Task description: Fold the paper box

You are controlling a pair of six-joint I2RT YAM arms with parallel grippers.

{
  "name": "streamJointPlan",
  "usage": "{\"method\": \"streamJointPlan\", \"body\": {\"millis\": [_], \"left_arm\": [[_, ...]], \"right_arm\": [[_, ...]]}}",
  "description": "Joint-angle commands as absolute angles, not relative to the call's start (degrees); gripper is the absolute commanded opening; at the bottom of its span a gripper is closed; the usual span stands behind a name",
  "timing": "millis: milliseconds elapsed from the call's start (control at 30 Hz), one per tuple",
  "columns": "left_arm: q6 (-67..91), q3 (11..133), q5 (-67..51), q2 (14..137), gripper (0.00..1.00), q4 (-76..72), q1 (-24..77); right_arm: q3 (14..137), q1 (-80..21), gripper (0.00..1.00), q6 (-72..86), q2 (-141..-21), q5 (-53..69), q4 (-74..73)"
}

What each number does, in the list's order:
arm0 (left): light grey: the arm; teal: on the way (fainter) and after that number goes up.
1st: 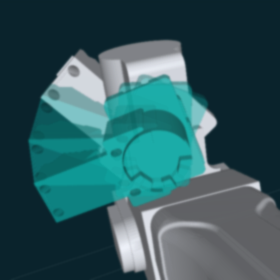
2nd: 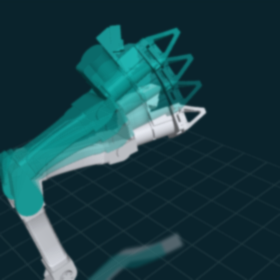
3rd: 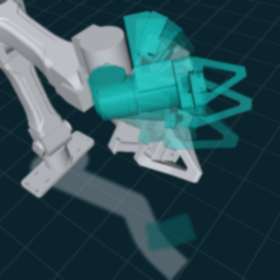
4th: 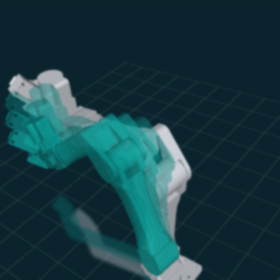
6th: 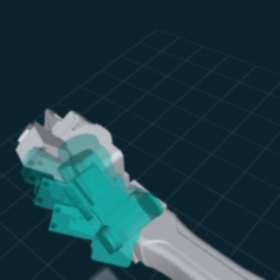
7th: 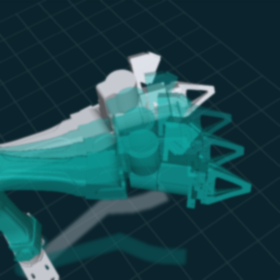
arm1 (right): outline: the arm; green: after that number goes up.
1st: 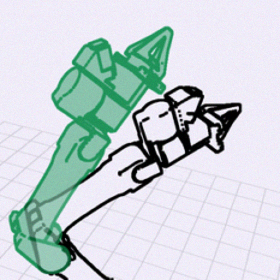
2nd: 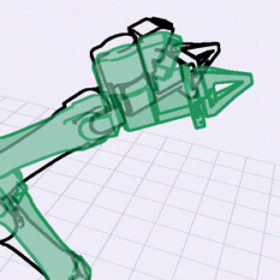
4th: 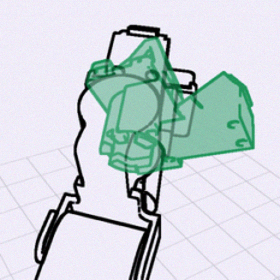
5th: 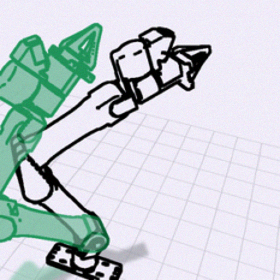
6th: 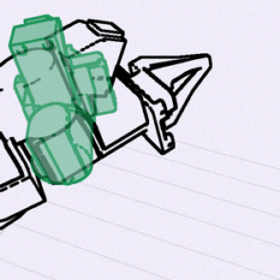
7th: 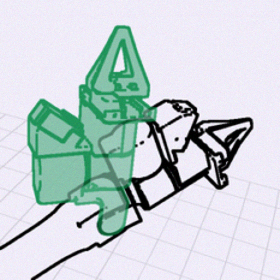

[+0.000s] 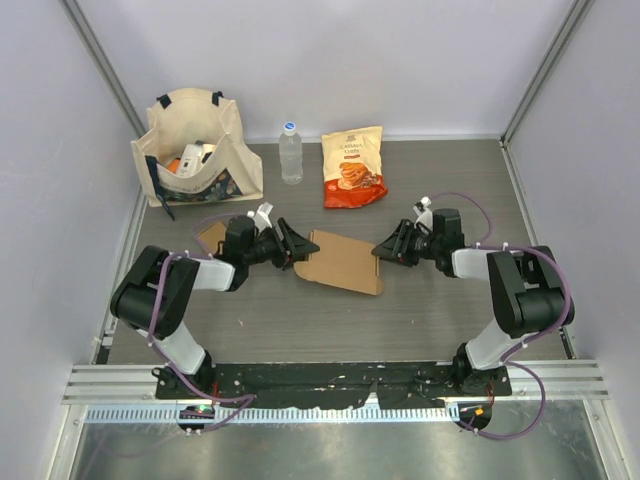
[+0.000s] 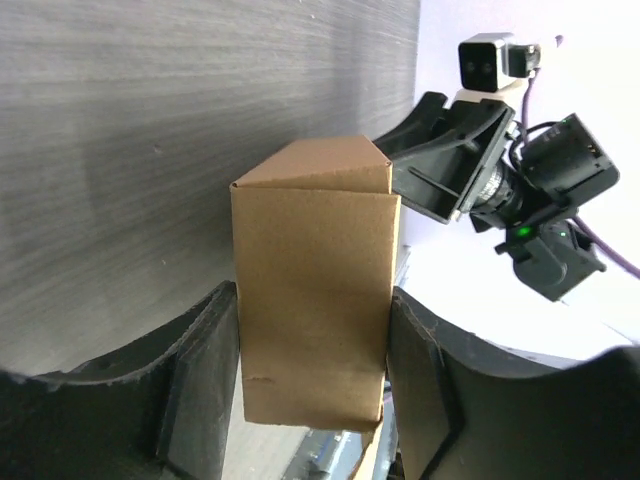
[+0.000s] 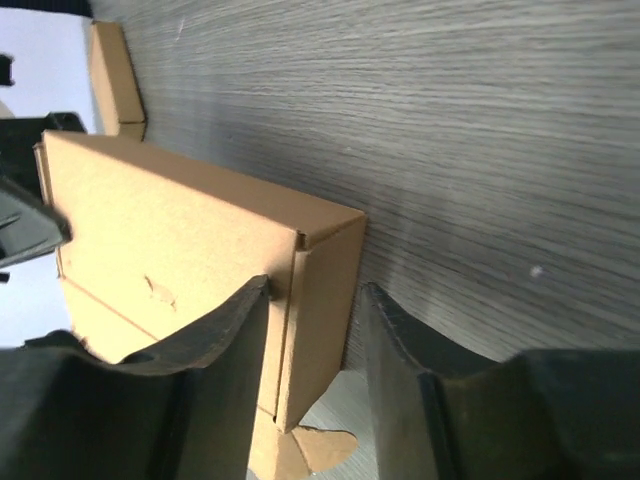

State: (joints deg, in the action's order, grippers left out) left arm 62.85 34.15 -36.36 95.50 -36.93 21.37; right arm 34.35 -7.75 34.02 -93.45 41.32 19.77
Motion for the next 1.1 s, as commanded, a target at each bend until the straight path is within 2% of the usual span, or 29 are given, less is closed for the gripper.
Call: {"method": "streamJointPlan", "body": {"millis": [0,67,167,233,300,400,433,533,600,700,833,1067], "left_arm": [[74.0,30.6,-39.3,94.7,0.55,-49.9,21.6],[77.2,29.5,-38.9,93.8,0.51,-49.1,21.5],[83.3,27.7,-38.3,91.8,0.44,-46.3,20.9],[87.2,26.7,-38.4,90.3,0.47,-42.6,19.7],[96.2,23.4,-38.8,88.1,0.48,-41.4,18.6],[109.9,18.5,-40.8,85.6,0.49,-42.7,17.5],[112.6,16.7,-41.7,85.1,0.47,-42.1,17.6],[119.6,15.0,-43.7,81.9,0.41,-39.7,17.4],[119.4,15.5,-44.6,78.3,0.40,-34.0,17.3],[116.0,18.0,-45.3,73.0,0.40,-16.0,17.1],[113.2,20.8,-44.6,69.0,0.42,1.3,16.3],[108.5,26.0,-46.2,72.5,0.45,15.2,15.8]], "right_arm": [[35.2,-8.9,0.51,29.5,-88.6,26.5,9.3],[38.1,-11.3,0.59,26.1,-85.4,19.3,0.5],[41.3,-21.0,0.71,18.5,-76.0,-3.3,-7.5],[42.1,-27.0,0.79,12.1,-68.7,-14.9,-7.8],[42.6,-35.5,0.84,8.6,-64.8,-18.4,-7.0],[44.6,-38.8,0.84,3.3,-61.9,-10.7,-8.3],[45.6,-39.2,0.84,1.6,-61.4,-4.1,-9.0],[45.6,-44.5,0.84,-3.6,-59.7,-1.0,-8.4],[46.6,-52.3,0.85,-8.8,-60.4,-3.8,-9.4],[52.8,-59.3,0.86,-14.1,-65.6,-10.4,-14.9],[63.9,-60.4,0.86,-18.6,-74.3,-6.1,-24.8],[68.5,-61.3,0.85,-22.5,-80.5,-1.3,-28.7]]}}
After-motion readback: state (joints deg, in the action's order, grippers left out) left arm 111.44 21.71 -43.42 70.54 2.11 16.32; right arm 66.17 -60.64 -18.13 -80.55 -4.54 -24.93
